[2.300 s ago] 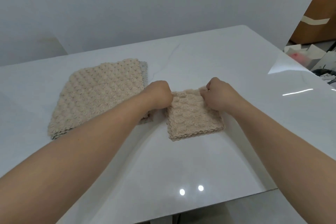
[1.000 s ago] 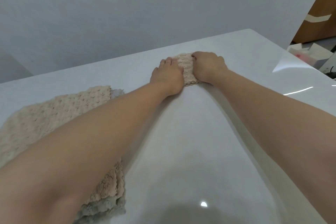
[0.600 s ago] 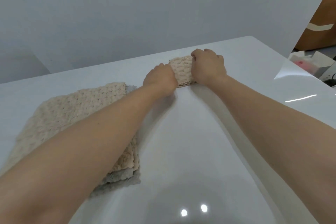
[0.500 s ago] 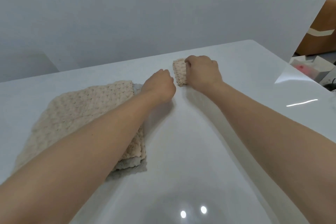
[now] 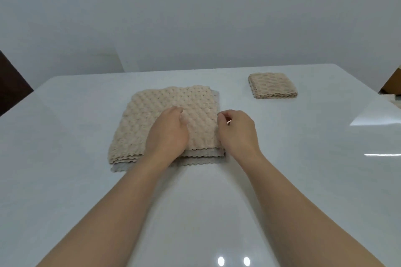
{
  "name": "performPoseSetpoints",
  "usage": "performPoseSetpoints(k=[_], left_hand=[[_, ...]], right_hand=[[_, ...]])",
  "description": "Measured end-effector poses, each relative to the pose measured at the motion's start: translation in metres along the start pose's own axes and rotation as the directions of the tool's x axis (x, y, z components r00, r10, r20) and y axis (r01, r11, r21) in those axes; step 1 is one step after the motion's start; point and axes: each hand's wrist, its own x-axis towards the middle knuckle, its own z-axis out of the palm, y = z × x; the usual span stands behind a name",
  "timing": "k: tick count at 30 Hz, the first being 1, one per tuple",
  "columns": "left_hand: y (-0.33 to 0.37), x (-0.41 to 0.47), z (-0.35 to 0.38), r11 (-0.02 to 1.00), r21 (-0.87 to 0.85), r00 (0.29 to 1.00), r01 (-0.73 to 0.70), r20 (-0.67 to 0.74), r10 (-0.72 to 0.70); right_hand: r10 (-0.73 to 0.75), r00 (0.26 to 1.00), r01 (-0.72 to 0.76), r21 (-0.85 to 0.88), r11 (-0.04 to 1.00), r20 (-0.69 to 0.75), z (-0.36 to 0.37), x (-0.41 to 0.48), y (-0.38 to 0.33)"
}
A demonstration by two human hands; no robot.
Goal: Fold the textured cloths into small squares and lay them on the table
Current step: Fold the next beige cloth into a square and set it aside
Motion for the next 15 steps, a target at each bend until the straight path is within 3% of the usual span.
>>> performPoseSetpoints(k=[8, 15], left_hand=[[-0.084, -0.008, -0.029, 0.994, -0.03, 0.952, 0.109, -0.284, -0.113], [-0.111, 0.0, -0.037, 0.944, -0.122, 0.894, 0.306, -0.303, -0.329]], right_hand=[[0.025, 0.992, -0.026, -0.003, 1.0, -0.122, 0.032, -0.013, 0.011], [0.143, 0.984, -0.148, -0.038, 0.988, -0.109, 0.04, -0.008, 0.016]])
